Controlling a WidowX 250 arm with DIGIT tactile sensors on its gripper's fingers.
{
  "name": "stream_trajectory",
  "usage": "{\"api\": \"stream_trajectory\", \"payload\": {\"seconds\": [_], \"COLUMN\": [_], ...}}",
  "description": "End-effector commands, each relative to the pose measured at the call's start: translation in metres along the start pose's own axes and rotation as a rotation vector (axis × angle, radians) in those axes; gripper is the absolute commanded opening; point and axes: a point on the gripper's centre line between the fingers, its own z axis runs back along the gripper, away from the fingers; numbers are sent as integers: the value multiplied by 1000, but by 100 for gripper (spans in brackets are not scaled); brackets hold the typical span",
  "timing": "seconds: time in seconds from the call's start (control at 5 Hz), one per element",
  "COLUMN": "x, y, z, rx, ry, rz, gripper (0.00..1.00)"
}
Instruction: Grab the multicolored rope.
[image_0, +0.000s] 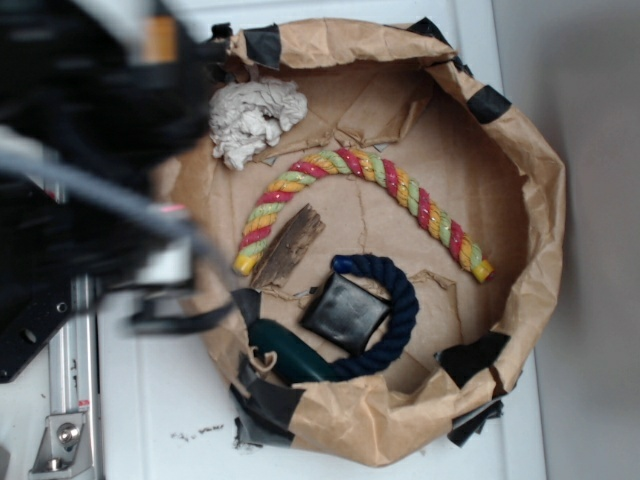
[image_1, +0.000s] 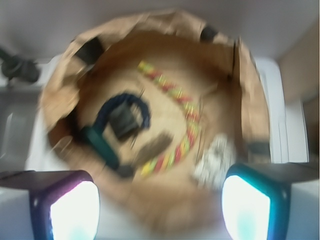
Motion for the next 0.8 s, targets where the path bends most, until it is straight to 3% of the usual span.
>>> {"api": "stream_trajectory", "payload": {"seconds": [0.0,0.2,0.4,0.6], "x": [37,25,29,46], "y": [7,-7,-2,28], "z": [-86,-116,-129,-134], "rx": [94,106,119,84], "ry": [63,150,197,208], "rz": [-164,-244,-275,-236], "gripper": [100,100,100,100]}}
